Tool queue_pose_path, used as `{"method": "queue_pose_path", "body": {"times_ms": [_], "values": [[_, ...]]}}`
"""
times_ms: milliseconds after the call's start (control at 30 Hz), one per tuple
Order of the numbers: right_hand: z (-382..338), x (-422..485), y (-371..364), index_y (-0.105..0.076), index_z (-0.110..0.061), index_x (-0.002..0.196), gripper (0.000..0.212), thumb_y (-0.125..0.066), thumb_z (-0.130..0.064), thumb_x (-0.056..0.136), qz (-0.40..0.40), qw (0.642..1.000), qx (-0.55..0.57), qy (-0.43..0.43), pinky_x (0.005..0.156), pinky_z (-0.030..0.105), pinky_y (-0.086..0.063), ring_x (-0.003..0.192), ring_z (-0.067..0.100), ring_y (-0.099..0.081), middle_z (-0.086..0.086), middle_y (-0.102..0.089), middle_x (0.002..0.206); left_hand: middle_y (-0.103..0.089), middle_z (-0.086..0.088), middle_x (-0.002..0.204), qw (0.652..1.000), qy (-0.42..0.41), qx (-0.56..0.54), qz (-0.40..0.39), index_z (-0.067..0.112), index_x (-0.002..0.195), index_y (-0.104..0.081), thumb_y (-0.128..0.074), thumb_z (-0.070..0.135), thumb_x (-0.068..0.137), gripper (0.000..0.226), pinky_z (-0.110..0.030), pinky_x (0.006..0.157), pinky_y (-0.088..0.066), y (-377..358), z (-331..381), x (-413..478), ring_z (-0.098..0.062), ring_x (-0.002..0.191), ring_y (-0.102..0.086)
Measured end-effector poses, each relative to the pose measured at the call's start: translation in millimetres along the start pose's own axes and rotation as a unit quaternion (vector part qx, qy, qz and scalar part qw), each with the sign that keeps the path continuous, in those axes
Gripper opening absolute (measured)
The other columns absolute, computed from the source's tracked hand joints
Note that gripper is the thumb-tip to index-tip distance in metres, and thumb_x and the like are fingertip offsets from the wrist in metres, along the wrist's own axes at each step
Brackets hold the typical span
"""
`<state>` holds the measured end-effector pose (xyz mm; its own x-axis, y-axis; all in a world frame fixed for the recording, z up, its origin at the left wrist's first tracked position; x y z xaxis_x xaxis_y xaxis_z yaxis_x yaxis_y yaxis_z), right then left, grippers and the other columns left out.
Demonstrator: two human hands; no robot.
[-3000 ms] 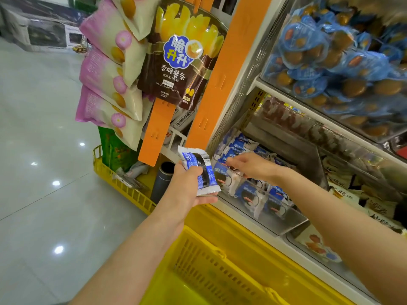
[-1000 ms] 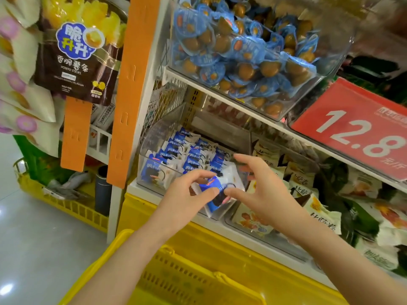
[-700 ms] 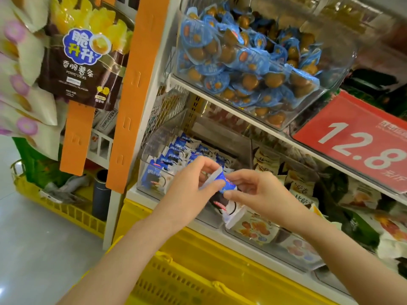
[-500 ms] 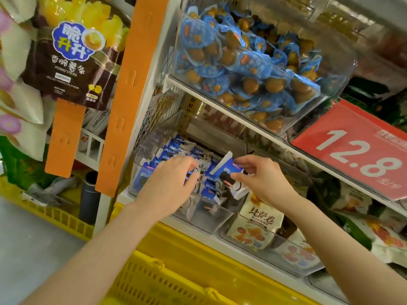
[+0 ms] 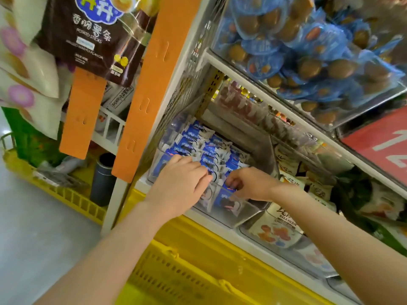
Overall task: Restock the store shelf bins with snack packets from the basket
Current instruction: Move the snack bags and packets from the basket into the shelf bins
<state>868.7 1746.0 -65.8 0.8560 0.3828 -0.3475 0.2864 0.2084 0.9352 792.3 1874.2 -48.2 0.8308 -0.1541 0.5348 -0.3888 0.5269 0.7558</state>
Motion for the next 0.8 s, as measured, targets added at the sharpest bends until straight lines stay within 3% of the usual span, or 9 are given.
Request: {"method": "queue_pose_path", "body": {"times_ms": [133, 267, 433, 533, 667, 800], "values": [[-0.8, 1.8, -3.8, -0.063, -0.022, 0.111, 0.032, -0.071, -0.03, 0.081, -0.015, 1.0, -0.016, -0.011, 0.088, 0.029, -0.05, 0.097, 0.011, -0.06, -0.006, -0.064, 0.105, -0.063, 0.006, 0.093, 1.0, 0.013, 0.003, -0.01, 0.021, 0.097, -0.06, -0.021, 0.038, 0.098, 0.043, -0.029, 0.09, -0.029, -0.4, 0.4, 0.3, -0.01, 0.082, -0.043], [-0.5, -14.2, 5.6, -0.062, -0.022, 0.111, 0.026, -0.051, -0.039, 0.094, -0.002, 0.998, 0.014, -0.054, 0.085, 0.031, -0.049, 0.098, 0.015, -0.059, -0.003, -0.064, 0.109, -0.06, 0.005, 0.105, 0.999, 0.037, -0.014, -0.029, 0.021, 0.11, -0.055, -0.027, 0.032, 0.099, 0.033, -0.027, 0.097, -0.028, 1.0, 0.7, -2.8, -0.01, 0.099, -0.047], [-20.1, -69.8, 14.2, -0.049, -0.026, 0.126, 0.039, -0.036, -0.047, 0.097, 0.139, 0.982, 0.127, -0.026, 0.094, 0.034, -0.048, 0.107, 0.014, -0.058, -0.001, -0.06, 0.123, -0.049, 0.005, 0.129, 0.998, 0.047, -0.013, -0.043, 0.022, 0.13, -0.045, -0.033, 0.031, 0.099, 0.034, -0.026, 0.11, -0.018, 6.5, 6.6, -17.5, -0.01, 0.124, -0.038], [-39.0, -109.9, 2.7, -0.035, -0.022, 0.14, 0.048, -0.041, -0.041, 0.096, 0.226, 0.969, 0.1, 0.016, 0.107, 0.026, -0.032, 0.128, 0.011, -0.041, -0.002, -0.044, 0.14, -0.041, 0.005, 0.139, 0.997, 0.06, -0.038, -0.034, 0.022, 0.134, -0.042, -0.036, 0.029, 0.098, 0.038, -0.025, 0.11, -0.022, 13.0, 14.0, -30.5, -0.008, 0.131, -0.032], [-48.5, -149.3, -29.4, -0.049, -0.009, 0.129, 0.038, -0.049, -0.027, 0.095, 0.299, 0.948, 0.085, 0.064, 0.105, 0.027, -0.033, 0.126, 0.02, -0.046, 0.007, -0.052, 0.132, -0.05, 0.007, 0.123, 0.991, 0.084, -0.096, -0.032, 0.022, 0.123, -0.051, -0.037, 0.029, 0.097, 0.031, -0.019, 0.092, -0.033, 8.7, 27.8, -71.3, -0.008, 0.114, -0.045], [-50.2, -160.2, -94.5, -0.059, -0.009, 0.114, 0.026, -0.061, -0.019, 0.089, 0.319, 0.939, 0.096, 0.089, 0.093, 0.03, -0.045, 0.105, 0.023, -0.059, 0.006, -0.061, 0.111, -0.053, 0.005, 0.112, 0.985, 0.144, -0.071, -0.062, 0.02, 0.116, -0.056, -0.044, 0.022, 0.096, 0.024, -0.03, 0.091, -0.037, -21.1, 15.0, -134.4, -0.015, 0.105, -0.048]]}}
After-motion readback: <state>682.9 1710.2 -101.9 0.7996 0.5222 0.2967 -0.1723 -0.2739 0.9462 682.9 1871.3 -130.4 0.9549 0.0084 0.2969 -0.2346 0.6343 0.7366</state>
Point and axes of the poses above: each hand's wrist, its own x-axis towards the middle knuckle, its own y-axis out of the back of the hand, z = x × y, the point moved 10 cm from there along x, towards the middle knuckle
